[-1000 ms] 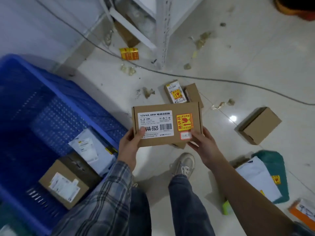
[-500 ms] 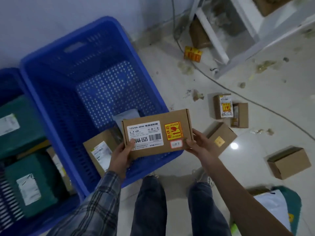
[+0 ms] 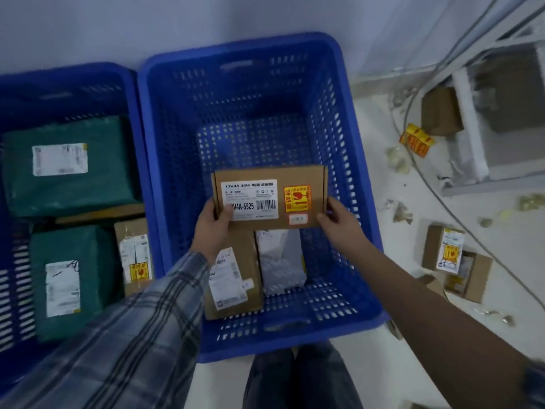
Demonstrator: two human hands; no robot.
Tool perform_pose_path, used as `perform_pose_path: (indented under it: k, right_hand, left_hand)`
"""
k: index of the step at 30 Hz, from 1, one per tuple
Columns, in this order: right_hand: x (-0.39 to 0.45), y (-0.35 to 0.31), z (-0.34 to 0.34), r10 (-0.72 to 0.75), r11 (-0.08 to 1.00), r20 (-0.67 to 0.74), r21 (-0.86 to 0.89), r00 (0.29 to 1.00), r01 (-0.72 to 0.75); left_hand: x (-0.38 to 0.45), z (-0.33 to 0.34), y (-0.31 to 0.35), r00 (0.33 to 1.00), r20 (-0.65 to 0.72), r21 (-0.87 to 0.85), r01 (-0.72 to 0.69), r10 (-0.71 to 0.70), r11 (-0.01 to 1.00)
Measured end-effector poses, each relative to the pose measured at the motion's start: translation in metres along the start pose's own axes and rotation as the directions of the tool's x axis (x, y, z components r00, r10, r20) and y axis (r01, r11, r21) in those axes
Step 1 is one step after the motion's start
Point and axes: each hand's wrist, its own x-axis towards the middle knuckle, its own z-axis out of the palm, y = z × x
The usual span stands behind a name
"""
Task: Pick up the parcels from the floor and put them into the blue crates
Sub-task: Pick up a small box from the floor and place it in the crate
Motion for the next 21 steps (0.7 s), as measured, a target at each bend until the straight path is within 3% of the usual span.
perform_pose_path:
  k: [7, 13, 21]
  right_hand:
    - [0.091, -0.027, 0.037, 0.006, 0.999, 0.059, -0.038, 0.998, -0.004]
    - [0.167, 0.005, 0.071, 0.045, 0.997, 0.129, -0.069, 0.991, -0.037]
    - [0.228, 0.062, 0.128, 0.107, 0.976, 0.285, -0.212, 0.953, -0.046]
  left_hand:
    - [0.095, -0.01, -0.011, 0.978, -0.183, 0.25, -0.057, 0.105, 0.967]
    - [0.172, -0.003, -0.053, 0.981, -0.124, 0.055, 0.157, -0.15, 0.986]
    - [0.226, -0.009, -0.118, 0.943, -0.15, 0.148, 0.317, -0.296, 0.937]
